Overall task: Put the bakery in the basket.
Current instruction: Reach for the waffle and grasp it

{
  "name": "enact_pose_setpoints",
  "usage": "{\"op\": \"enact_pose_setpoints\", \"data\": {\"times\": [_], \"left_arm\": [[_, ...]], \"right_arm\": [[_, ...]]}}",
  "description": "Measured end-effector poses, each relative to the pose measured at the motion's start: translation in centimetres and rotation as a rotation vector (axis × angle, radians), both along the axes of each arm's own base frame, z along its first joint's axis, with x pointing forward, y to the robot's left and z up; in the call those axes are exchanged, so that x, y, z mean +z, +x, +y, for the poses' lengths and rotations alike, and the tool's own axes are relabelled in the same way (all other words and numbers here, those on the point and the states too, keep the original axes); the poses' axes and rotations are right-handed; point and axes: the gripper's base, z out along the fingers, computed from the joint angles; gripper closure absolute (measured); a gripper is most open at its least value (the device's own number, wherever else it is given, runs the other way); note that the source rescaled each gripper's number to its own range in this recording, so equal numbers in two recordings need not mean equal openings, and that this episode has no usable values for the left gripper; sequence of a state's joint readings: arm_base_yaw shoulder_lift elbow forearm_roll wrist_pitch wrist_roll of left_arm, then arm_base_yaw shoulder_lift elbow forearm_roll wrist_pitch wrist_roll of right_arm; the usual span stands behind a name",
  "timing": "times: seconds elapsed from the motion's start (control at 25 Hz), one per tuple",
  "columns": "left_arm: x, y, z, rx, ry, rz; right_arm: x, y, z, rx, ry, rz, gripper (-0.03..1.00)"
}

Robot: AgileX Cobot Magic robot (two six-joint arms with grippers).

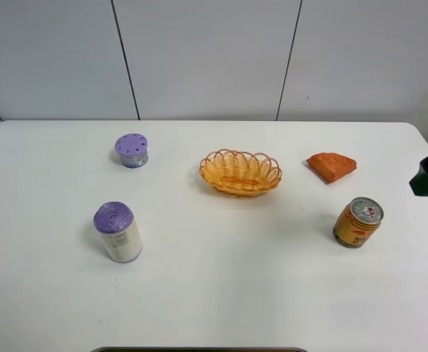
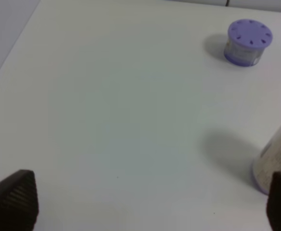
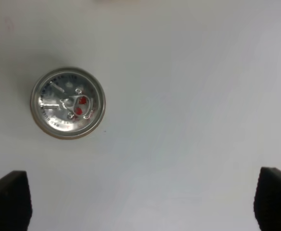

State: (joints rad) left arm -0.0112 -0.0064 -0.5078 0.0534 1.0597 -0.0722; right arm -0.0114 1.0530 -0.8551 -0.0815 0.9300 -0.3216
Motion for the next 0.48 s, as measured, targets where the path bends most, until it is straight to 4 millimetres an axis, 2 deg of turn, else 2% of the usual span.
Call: {"op": "enact_pose_setpoints", "data": {"times": [0.24,0.48], "left_arm": [[0.0,0.0,0.0,0.0,0.0,0.0],[0.0,0.0,0.0,0.0,0.0,0.0]], "right_arm": [[-1.5,2.7,0.0,0.044,-0.024,0.018,0.12],[-1.0,6.9,-0.1,0.057,-0.033,0.028,0.12]]}}
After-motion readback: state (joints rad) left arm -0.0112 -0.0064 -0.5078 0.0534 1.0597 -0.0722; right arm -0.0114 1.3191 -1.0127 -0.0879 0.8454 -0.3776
